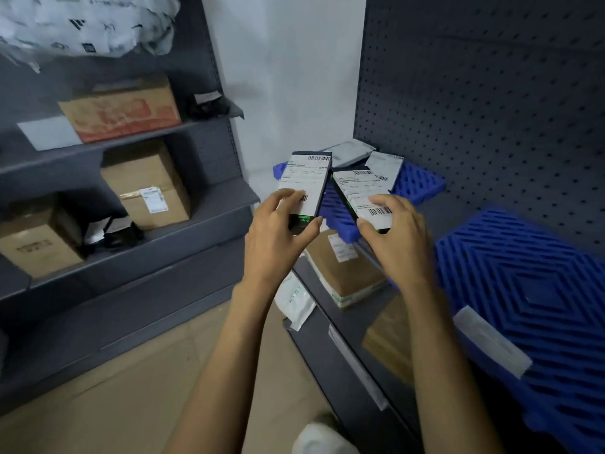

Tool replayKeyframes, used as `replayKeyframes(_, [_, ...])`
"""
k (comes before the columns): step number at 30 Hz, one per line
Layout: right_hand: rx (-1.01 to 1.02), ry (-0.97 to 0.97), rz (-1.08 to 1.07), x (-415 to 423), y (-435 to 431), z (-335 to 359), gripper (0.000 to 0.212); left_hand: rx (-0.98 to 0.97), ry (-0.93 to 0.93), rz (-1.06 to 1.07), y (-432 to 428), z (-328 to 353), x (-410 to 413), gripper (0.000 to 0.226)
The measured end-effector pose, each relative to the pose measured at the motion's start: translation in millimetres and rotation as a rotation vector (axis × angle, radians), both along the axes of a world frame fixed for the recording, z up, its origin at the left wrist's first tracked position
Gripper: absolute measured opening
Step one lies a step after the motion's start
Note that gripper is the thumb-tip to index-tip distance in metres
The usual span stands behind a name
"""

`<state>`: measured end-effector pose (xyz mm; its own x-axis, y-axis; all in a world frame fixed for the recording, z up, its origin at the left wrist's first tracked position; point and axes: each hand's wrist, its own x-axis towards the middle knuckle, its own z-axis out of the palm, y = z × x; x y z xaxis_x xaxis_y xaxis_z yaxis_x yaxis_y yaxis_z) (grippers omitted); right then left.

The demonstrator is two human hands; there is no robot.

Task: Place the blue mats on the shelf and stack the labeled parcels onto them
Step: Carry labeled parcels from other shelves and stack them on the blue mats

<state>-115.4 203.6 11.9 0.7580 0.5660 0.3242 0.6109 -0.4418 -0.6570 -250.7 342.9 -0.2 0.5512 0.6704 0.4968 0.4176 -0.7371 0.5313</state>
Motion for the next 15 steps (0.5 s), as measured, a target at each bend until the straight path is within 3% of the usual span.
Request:
replayKeyframes(8, [-0.073,-0.037,-0.168,90.1,99.8,13.8,0.039,0.015,0.066,-0.128,99.7,11.7,121.3,0.054])
replayKeyframes(15, [-0.112,0.020,-0.266,115.9,135.0,2.6,0.033,-0.042,0.200,-0.267,126.4,-0.6,176.7,0.059])
